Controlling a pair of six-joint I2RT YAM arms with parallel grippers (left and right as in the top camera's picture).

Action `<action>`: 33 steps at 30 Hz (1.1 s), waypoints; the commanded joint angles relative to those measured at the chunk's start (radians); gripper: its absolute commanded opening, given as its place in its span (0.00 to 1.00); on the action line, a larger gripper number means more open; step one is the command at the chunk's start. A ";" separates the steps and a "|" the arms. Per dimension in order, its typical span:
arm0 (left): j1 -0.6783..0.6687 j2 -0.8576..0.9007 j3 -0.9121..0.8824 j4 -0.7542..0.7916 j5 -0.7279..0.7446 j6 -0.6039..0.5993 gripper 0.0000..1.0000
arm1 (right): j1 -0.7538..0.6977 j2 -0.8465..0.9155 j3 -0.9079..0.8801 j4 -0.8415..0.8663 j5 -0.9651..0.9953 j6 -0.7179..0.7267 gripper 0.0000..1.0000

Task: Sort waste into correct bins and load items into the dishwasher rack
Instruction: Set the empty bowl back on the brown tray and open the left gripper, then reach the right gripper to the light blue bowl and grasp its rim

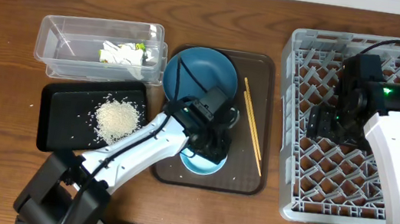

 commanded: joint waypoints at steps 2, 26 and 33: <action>0.065 -0.104 0.061 -0.077 -0.137 0.000 0.43 | -0.002 0.000 0.001 0.000 -0.004 0.004 0.85; 0.653 -0.571 0.056 -0.518 -0.274 -0.006 0.63 | 0.519 0.130 0.053 0.287 -0.156 0.067 0.72; 0.653 -0.535 0.053 -0.525 -0.274 -0.006 0.63 | 0.608 0.319 0.053 0.276 -0.159 0.187 0.55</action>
